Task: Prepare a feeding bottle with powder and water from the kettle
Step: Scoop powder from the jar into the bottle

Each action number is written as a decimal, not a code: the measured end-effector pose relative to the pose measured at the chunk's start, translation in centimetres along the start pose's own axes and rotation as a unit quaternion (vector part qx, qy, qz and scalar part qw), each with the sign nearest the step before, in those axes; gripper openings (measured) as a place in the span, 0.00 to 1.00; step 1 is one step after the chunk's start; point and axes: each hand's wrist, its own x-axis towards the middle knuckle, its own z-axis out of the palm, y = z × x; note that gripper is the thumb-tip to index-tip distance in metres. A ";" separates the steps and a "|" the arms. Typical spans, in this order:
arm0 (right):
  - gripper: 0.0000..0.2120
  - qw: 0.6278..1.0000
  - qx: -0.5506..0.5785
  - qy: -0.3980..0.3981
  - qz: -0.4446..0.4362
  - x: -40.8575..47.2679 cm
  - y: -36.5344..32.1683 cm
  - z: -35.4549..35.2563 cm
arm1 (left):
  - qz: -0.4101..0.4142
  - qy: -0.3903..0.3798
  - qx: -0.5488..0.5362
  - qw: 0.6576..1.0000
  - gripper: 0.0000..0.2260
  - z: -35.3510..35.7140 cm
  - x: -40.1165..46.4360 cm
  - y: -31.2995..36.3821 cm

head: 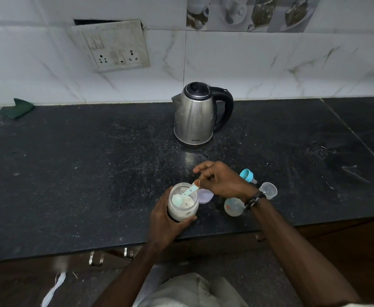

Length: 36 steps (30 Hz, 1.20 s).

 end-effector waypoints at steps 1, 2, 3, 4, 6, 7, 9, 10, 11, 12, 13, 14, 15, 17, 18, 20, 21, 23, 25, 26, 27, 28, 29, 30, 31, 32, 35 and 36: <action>0.04 1.000 0.004 0.006 -0.001 -0.1 -0.1 -0.1 | 0.003 0.000 -0.001 1.000 0.41 0.0 0.0 0.2; 0.04 1.000 0.000 0.011 -0.003 -0.1 -0.2 -0.1 | 0.006 0.002 -0.003 1.000 0.40 0.1 0.0 0.3; 0.05 1.000 -0.015 0.014 -0.010 -0.2 -0.5 0.0 | 0.008 0.004 -0.003 1.000 0.40 0.1 0.0 0.4; 0.06 0.999 -0.042 0.017 -0.017 -0.2 -0.8 0.2 | 0.010 0.005 -0.001 1.000 0.40 0.1 0.0 0.4; 0.07 0.992 -0.116 0.024 -0.044 0.0 -1.5 1.1 | 0.009 0.001 0.002 1.000 0.41 0.1 0.1 0.3; 0.07 0.985 -0.160 0.025 -0.058 0.2 -1.8 1.8 | 0.008 0.000 0.002 1.000 0.41 0.1 0.1 0.2; 0.08 0.969 -0.238 0.025 -0.069 0.8 -2.3 3.2 | 0.007 0.001 -0.003 1.000 0.41 0.1 0.0 0.2; 0.08 0.961 -0.267 0.024 -0.066 1.1 -2.5 3.8 | 0.006 0.002 -0.006 1.000 0.41 0.1 0.0 0.2; 0.07 0.955 -0.290 0.024 -0.064 1.4 -2.6 4.3 | 0.005 0.003 -0.008 1.000 0.41 0.1 -0.1 0.3; 0.06 0.951 -0.302 0.023 -0.060 1.6 -2.6 4.8 | 0.004 0.002 -0.012 1.000 0.41 0.1 -0.1 0.4; 0.05 0.950 -0.306 0.022 -0.059 1.8 -2.6 5.2 | 0.001 0.001 -0.015 1.000 0.41 0.1 -0.1 0.4; 0.07 0.952 -0.301 0.018 -0.054 1.8 -2.6 5.5 | -0.001 0.003 -0.019 1.000 0.41 0.1 -0.1 0.5; 0.09 0.955 -0.292 0.011 -0.052 1.9 -2.6 5.7 | -0.003 0.006 -0.021 1.000 0.41 0.1 -0.1 0.6; 0.04 0.962 -0.268 -0.006 -0.043 2.0 -2.5 6.0 | -0.006 0.012 -0.023 1.000 0.40 0.1 -0.1 0.8; 0.03 0.965 -0.258 -0.013 -0.038 2.0 -2.3 6.0 | -0.005 0.013 -0.021 1.000 0.40 0.1 -0.1 0.8; 0.06 0.972 -0.233 -0.020 -0.035 1.9 -2.0 5.8 | -0.005 0.011 -0.013 1.000 0.41 0.1 -0.2 0.7; 0.08 0.975 -0.219 -0.022 -0.034 1.8 -1.9 5.5 | -0.007 0.010 -0.011 1.000 0.41 0.1 -0.2 0.5; 0.09 0.982 -0.185 -0.023 -0.029 1.5 -2.0 4.6 | -0.010 0.009 -0.010 1.000 0.42 0.1 -0.1 0.2; 0.09 0.989 -0.145 -0.023 -0.020 1.1 -2.2 3.4 | -0.007 0.009 -0.005 1.000 0.42 0.1 -0.1 0.2; 0.09 0.991 -0.129 -0.020 -0.018 0.9 -2.1 2.9 | -0.004 0.010 -0.001 1.000 0.41 0.1 -0.1 0.3; 0.09 0.993 -0.115 -0.015 -0.016 0.8 -2.0 2.3 | 0.001 0.009 0.001 1.000 0.41 0.1 0.0 0.5; 0.08 0.995 -0.103 -0.010 -0.015 0.6 -2.0 1.8 | 0.005 0.009 0.001 1.000 0.40 0.1 0.0 0.5; 0.08 0.996 -0.093 -0.005 -0.015 0.5 -1.8 1.4 | 0.009 0.009 0.003 1.000 0.40 0.1 0.0 0.6; 0.08 0.996 -0.083 0.000 -0.016 0.4 -1.7 1.0 | 0.010 0.010 0.006 1.000 0.39 0.1 0.1 0.7; 0.08 0.997 -0.071 0.004 -0.017 0.3 -1.5 0.7 | 0.010 0.012 0.007 1.000 0.39 0.1 0.1 0.8; 0.08 0.998 -0.060 0.008 -0.015 0.2 -1.4 0.4 | 0.009 0.013 0.009 1.000 0.39 0.1 0.1 0.8; 0.07 0.999 -0.030 0.017 -0.012 0.1 -0.8 -0.1 | 0.002 0.012 0.011 1.000 0.38 0.1 0.0 0.7; 0.07 0.999 -0.024 0.021 -0.013 0.1 -0.7 -0.2 | 0.000 0.010 0.010 1.000 0.39 0.1 0.0 0.7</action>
